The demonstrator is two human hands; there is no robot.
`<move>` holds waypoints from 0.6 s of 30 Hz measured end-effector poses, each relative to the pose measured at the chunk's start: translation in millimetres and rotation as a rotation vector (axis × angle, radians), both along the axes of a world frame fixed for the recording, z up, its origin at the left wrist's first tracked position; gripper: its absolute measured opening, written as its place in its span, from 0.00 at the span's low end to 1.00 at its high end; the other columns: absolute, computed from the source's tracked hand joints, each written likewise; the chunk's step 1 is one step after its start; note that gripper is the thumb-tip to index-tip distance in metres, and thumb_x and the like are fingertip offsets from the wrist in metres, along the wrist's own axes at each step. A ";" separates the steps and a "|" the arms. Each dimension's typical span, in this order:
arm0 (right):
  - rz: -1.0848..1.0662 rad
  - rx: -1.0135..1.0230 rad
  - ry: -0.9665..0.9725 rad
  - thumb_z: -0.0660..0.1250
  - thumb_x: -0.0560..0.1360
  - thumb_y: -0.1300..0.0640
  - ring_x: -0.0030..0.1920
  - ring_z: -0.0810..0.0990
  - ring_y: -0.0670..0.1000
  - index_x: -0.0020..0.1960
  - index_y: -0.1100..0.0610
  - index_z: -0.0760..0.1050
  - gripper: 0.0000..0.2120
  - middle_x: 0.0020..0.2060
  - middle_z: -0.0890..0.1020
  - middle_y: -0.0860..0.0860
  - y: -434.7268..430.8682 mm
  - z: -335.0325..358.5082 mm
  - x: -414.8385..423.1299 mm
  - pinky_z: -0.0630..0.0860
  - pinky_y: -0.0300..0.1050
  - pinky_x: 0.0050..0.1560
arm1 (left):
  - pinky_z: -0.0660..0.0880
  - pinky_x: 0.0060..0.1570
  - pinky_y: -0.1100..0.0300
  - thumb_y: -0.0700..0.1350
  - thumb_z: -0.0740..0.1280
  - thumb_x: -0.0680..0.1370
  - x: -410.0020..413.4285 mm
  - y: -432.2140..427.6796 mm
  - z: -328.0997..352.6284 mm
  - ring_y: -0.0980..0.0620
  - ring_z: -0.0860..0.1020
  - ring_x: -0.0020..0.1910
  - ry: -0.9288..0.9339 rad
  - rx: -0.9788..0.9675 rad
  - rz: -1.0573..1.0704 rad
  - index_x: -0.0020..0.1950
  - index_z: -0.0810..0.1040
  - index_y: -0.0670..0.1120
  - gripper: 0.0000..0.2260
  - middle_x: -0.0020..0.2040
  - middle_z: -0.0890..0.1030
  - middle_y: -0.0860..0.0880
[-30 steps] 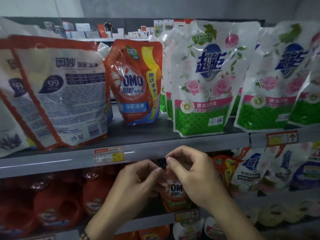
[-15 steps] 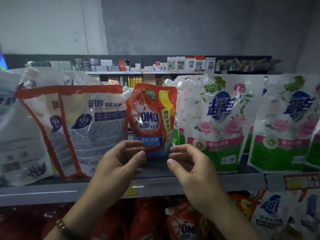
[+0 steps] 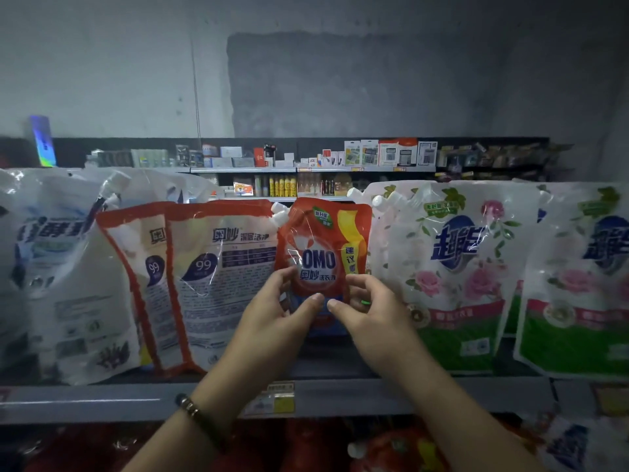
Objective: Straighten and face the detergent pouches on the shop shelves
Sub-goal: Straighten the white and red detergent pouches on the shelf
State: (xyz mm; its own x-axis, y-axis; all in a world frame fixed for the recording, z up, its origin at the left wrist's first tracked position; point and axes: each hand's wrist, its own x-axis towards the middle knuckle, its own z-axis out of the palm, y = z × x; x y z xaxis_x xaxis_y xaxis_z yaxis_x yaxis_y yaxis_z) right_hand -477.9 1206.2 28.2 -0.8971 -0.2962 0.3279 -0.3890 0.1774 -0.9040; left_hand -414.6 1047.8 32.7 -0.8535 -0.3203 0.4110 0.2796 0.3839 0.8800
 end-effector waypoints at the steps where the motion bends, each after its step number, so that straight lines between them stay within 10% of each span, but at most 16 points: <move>1: 0.003 -0.005 -0.013 0.75 0.78 0.49 0.59 0.82 0.42 0.69 0.45 0.74 0.21 0.57 0.83 0.41 -2.8 0.8 -2.2 0.81 0.48 0.64 | 0.81 0.63 0.53 0.54 0.75 0.77 -3.7 1.4 0.5 0.60 0.83 0.60 0.008 0.005 0.008 0.75 0.73 0.53 0.27 0.64 0.84 0.56; 8: -0.073 0.021 -0.018 0.69 0.63 0.30 0.69 0.78 0.51 0.77 0.45 0.67 0.46 0.68 0.80 0.44 -22.1 -3.9 -22.1 0.78 0.57 0.69 | 0.72 0.74 0.51 0.55 0.69 0.83 -29.5 6.0 -3.6 0.54 0.77 0.69 -0.114 0.124 -0.017 0.78 0.67 0.54 0.25 0.70 0.79 0.55; 12: -0.066 0.080 -0.076 0.72 0.78 0.45 0.65 0.78 0.48 0.75 0.46 0.69 0.28 0.63 0.79 0.42 -23.4 4.2 -9.5 0.76 0.50 0.69 | 0.71 0.76 0.47 0.67 0.67 0.77 -40.8 3.5 -13.3 0.53 0.76 0.71 -0.112 0.161 -0.037 0.82 0.63 0.55 0.37 0.73 0.77 0.54; 18: -0.039 0.117 -0.105 0.71 0.81 0.53 0.63 0.75 0.48 0.79 0.48 0.66 0.28 0.61 0.76 0.43 -31.1 4.0 -15.6 0.75 0.49 0.69 | 0.69 0.77 0.44 0.77 0.64 0.68 -50.7 1.6 -21.6 0.51 0.74 0.74 -0.101 0.201 -0.044 0.82 0.63 0.60 0.45 0.74 0.76 0.56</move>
State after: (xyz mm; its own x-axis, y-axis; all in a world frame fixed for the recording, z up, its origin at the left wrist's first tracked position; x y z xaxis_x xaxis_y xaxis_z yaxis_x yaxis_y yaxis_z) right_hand -493.5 1175.1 32.3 -0.9362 -0.2911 0.1970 -0.2841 0.2966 -0.9118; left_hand -465.3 1049.4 11.2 -0.9020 -0.3489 0.2543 0.1988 0.1872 0.9620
